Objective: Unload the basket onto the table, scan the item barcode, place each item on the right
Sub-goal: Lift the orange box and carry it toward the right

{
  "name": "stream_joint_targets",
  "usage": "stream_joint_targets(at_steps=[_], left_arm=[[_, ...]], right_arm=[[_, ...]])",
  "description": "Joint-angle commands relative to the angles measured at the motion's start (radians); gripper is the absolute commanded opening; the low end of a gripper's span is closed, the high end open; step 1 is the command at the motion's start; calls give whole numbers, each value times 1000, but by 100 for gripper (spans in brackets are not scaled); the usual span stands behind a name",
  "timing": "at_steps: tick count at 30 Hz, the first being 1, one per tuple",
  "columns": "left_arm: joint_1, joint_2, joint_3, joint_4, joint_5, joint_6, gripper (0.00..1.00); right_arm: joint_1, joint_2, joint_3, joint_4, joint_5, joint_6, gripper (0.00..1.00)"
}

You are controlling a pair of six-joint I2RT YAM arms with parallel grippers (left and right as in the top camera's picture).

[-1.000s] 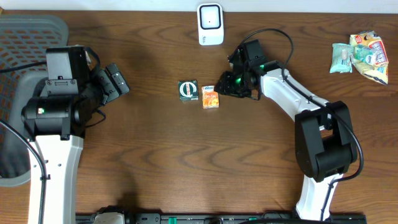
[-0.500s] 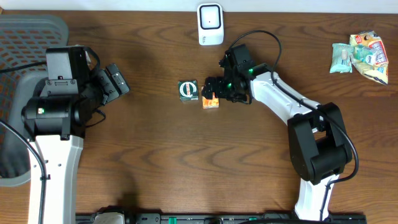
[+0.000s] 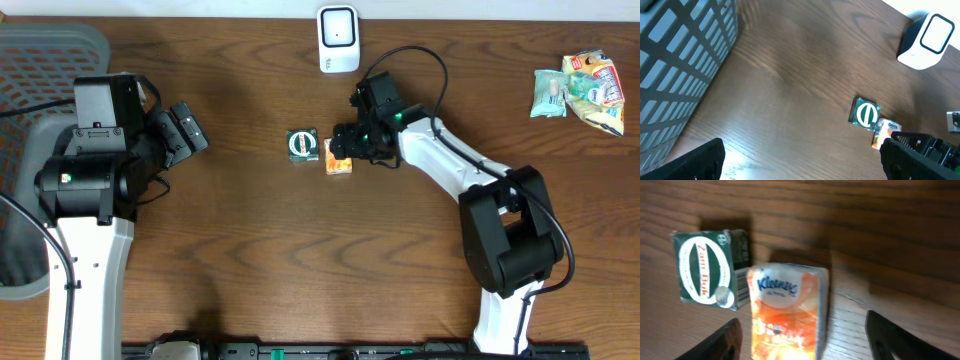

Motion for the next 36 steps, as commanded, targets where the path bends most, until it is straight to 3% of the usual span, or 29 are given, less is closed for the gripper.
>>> stream_joint_targets(at_steps=[1, 3, 11, 13, 14, 16, 25, 36], left_arm=[[6, -1, 9, -1, -9, 13, 98], [6, -1, 9, -1, -9, 13, 98], [6, -1, 9, -1, -10, 13, 98], [6, -1, 9, -1, -10, 13, 98], [6, -1, 9, -1, -10, 13, 98], [6, -1, 9, -1, -10, 13, 98], [6, -1, 9, -1, -9, 13, 97], [6, -1, 9, -1, -9, 13, 98]], right_arm=[[16, 17, -14, 5, -16, -8, 54], [19, 26, -15, 3, -17, -8, 45], [22, 114, -15, 24, -94, -5, 46], [21, 132, -15, 23, -109, -5, 29], [18, 136, -15, 23, -124, -5, 15], [14, 129, -15, 23, -141, -5, 7], [-58, 10, -15, -56, -259, -69, 1], [-161, -145, -15, -31, -781, -384, 1]])
